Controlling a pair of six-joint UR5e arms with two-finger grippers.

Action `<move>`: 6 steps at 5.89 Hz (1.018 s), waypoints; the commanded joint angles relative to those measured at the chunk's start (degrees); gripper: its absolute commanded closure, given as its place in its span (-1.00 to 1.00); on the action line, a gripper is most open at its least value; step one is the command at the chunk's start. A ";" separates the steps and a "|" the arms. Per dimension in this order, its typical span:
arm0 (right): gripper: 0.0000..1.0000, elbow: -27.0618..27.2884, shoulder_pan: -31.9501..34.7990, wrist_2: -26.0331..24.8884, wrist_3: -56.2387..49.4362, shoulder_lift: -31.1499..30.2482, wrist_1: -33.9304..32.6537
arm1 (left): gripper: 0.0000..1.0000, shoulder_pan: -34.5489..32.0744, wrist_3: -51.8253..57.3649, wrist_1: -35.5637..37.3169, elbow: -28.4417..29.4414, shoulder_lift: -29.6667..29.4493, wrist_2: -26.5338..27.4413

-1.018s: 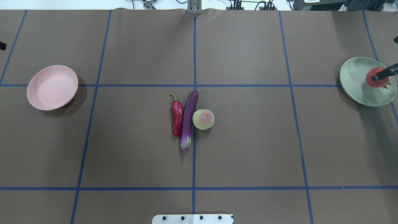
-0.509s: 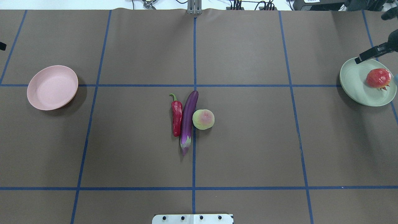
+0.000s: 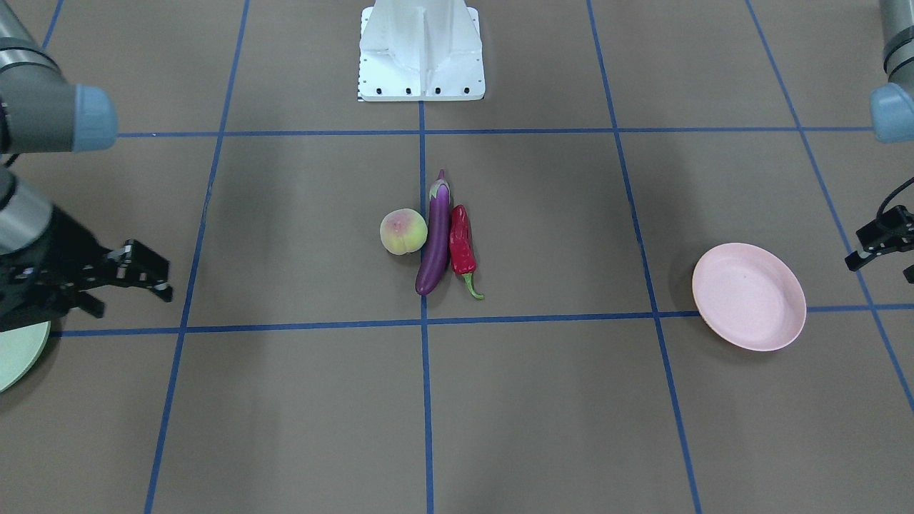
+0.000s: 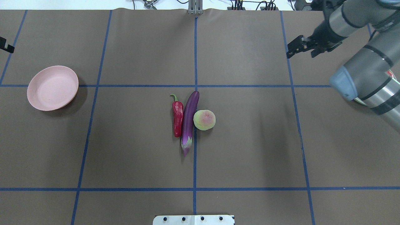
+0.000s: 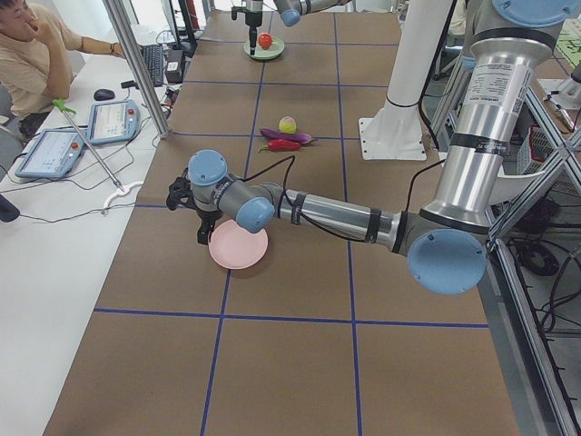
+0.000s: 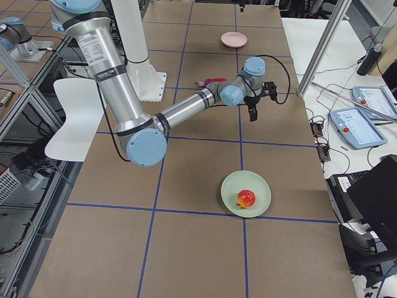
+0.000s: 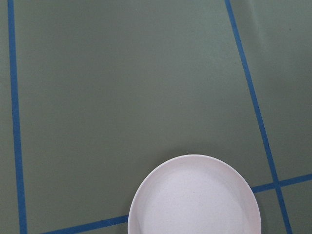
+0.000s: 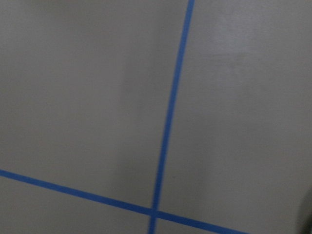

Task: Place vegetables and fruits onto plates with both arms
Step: 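Move the right gripper to the pale peach and grasp it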

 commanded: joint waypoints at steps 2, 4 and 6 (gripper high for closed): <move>-0.99 0.68 -20.85 -19.10 18.88 12.25 -10.68 | -1.00 0.64 -0.68 0.06 -0.32 -0.01 0.19; -0.99 -5.88 -27.74 -25.55 23.48 17.79 -10.79 | -1.00 0.64 -0.68 0.06 -0.32 0.08 0.19; -0.99 -6.71 -30.39 -27.59 23.40 17.64 -10.70 | -1.00 0.64 -0.68 0.06 -0.41 0.08 0.11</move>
